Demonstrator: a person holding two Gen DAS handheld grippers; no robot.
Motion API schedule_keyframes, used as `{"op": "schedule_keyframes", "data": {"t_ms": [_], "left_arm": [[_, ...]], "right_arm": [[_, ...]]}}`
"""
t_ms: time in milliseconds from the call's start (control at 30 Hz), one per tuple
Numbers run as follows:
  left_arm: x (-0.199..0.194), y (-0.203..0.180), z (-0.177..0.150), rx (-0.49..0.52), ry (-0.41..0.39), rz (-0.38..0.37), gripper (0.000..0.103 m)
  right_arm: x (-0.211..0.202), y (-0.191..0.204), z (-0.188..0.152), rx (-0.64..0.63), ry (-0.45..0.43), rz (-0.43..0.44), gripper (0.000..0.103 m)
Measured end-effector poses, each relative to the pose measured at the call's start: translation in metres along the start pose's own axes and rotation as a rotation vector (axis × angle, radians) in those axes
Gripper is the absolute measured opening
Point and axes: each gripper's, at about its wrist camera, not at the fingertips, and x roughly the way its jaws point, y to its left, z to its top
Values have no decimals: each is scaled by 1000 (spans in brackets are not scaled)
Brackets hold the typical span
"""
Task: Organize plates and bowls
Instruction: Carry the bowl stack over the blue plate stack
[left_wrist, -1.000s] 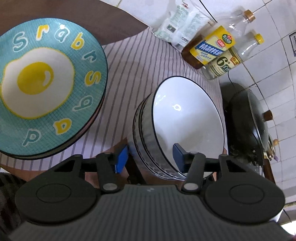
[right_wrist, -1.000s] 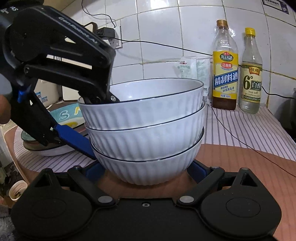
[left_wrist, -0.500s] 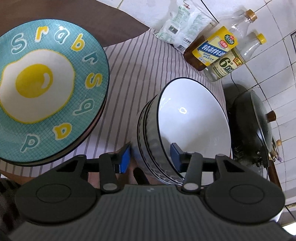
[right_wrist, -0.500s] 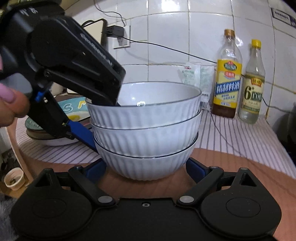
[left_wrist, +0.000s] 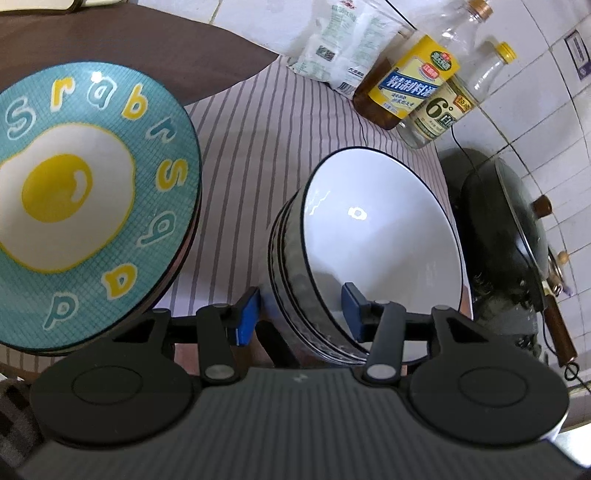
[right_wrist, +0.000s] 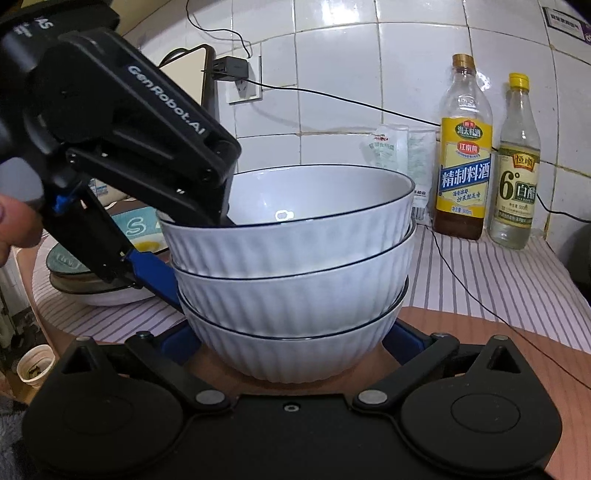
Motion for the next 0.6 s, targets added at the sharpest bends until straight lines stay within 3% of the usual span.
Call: {"op": "schedule_keyframes", "data": {"t_ms": [367,600], "left_arm": [[-1,0,-1,71,-12,7,44],[-2,-13,3,184,21,34,43]], "right_arm": [[1,7,2,16,18,-50,103],[-1,8,0,50,11,-71,103]]}}
